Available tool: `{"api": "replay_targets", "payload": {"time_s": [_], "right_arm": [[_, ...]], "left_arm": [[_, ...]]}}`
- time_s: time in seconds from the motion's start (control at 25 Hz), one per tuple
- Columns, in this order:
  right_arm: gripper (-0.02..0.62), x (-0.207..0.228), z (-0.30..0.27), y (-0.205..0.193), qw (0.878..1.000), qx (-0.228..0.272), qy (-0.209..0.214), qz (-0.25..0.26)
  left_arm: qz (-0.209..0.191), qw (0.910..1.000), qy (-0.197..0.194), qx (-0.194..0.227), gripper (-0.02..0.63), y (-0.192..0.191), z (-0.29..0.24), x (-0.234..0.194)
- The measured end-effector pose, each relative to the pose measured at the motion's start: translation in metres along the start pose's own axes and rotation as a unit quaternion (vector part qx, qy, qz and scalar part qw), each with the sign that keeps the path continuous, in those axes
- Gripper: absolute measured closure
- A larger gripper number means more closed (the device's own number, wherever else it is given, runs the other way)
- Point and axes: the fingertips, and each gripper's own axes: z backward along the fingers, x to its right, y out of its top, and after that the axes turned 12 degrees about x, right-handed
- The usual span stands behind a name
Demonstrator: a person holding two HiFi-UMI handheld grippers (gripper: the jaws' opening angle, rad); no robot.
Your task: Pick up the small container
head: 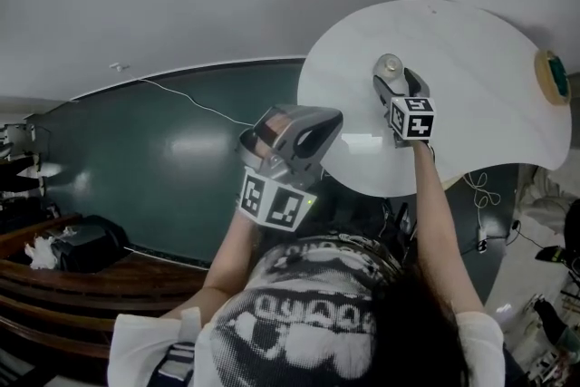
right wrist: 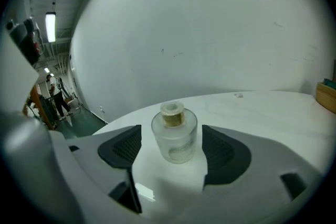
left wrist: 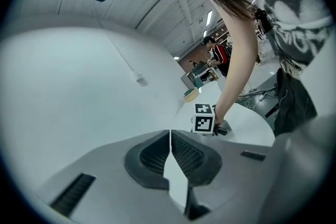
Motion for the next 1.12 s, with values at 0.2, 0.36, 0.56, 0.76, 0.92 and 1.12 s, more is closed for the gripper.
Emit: {"api": "replay_targets", "payload": {"time_s": [0.2,0.36,0.56,0.76,0.92,1.12], "right_arm": [[0.224,0.004,-0.023,-0.018,0.999,-0.031,0.006,0.017],[0.222,0.004,-0.036,-0.022,0.999,-0.039,0.012,0.024],[0.222,0.004,-0.050,-0.028,0.999,-0.045,0.003,0.013],[0.261,0.010,-0.050,-0.030,0.998,-0.047,-0.018,0.028],[0.264,0.010,-0.050,-0.029,0.998,-0.044,-0.019,0.031],[0.265,0.004,-0.044,-0.031,0.998,-0.046,-0.003,0.043]], "left_arm": [[-0.001,1.0000,-0.005,-0.005,0.597,-0.010,-0.001,-0.005],[0.001,0.9999,-0.009,-0.014,0.597,-0.017,-0.001,-0.008],[0.005,0.9996,-0.013,-0.026,0.597,-0.030,0.004,-0.009],[0.008,0.9992,-0.013,-0.037,0.597,-0.036,0.009,-0.008],[0.004,0.9990,-0.014,-0.041,0.597,-0.037,0.010,-0.006],[0.004,0.9991,-0.013,-0.040,0.597,-0.034,0.013,-0.003]]}}
